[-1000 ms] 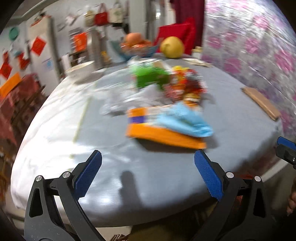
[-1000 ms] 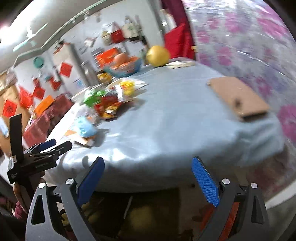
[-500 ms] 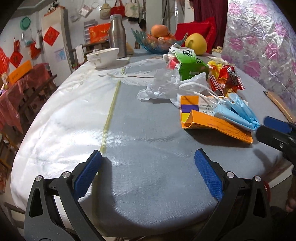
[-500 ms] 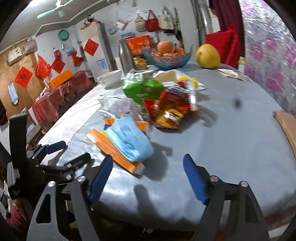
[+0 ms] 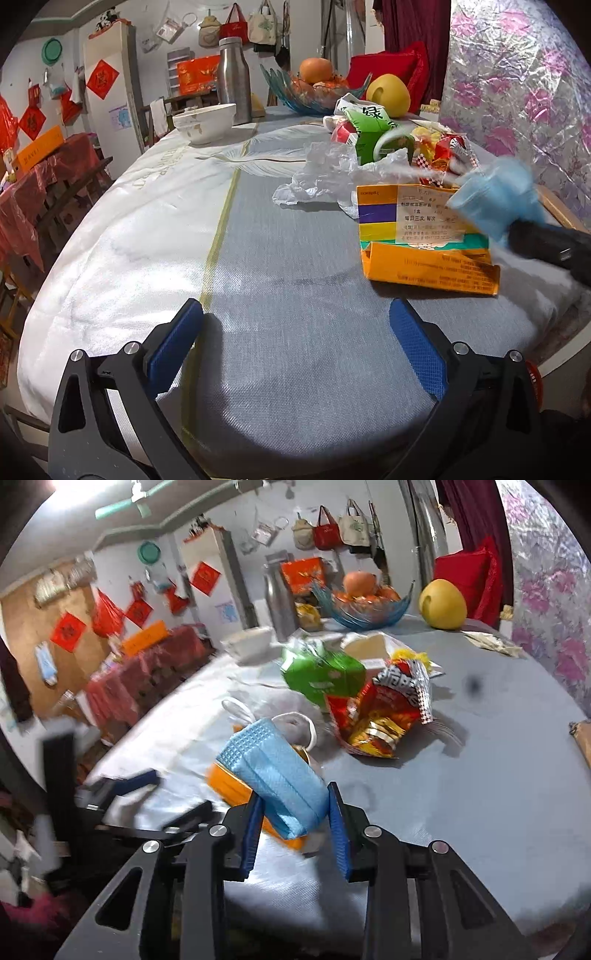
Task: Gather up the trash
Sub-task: 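Grasp the blue face mask with the right tool while the left tool grasps the orange ticket box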
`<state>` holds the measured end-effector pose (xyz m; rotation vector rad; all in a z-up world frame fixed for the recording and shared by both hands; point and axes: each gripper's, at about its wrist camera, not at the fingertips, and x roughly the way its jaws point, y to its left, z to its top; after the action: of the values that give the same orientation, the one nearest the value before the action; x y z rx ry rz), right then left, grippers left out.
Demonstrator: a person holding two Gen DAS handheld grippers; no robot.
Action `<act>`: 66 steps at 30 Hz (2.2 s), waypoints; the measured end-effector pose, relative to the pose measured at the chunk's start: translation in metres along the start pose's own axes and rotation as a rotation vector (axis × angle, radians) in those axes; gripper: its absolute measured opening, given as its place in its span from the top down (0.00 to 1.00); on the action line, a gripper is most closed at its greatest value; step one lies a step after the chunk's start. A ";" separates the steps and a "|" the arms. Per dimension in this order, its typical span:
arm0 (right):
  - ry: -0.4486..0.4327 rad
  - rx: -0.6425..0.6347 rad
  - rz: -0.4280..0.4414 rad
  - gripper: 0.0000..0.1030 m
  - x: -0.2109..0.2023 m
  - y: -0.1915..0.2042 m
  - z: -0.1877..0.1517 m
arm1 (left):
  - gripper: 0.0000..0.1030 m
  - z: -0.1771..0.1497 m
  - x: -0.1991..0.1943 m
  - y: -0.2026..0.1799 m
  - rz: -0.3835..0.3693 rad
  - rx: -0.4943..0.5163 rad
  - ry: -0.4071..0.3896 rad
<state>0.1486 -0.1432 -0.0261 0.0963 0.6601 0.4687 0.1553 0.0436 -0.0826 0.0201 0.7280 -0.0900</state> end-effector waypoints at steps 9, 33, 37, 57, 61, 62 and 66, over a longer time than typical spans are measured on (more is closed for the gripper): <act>-0.076 0.113 -0.035 0.67 -0.025 -0.034 0.003 | 0.06 0.001 -0.006 -0.006 -0.062 0.008 0.035; -0.085 0.288 -0.096 0.65 -0.045 -0.100 -0.020 | 0.06 0.038 0.015 -0.100 -0.277 0.208 0.058; -0.089 0.300 -0.100 0.64 -0.049 -0.105 -0.022 | 0.06 0.035 0.006 -0.104 -0.351 0.212 0.057; -0.081 0.320 -0.088 0.63 -0.050 -0.113 -0.027 | 0.06 0.061 0.043 -0.102 -0.418 0.265 0.156; -0.084 0.330 -0.097 0.63 -0.054 -0.118 -0.031 | 0.07 0.048 0.035 -0.126 -0.404 0.356 0.142; -0.085 0.336 -0.099 0.63 -0.055 -0.120 -0.032 | 0.06 0.048 0.035 -0.130 -0.371 0.372 0.129; -0.085 0.349 -0.105 0.63 -0.056 -0.125 -0.035 | 0.06 0.060 0.046 -0.136 -0.341 0.350 0.138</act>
<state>0.1376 -0.2822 -0.0512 0.4079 0.6548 0.2435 0.2168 -0.0982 -0.0663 0.2385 0.8415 -0.5459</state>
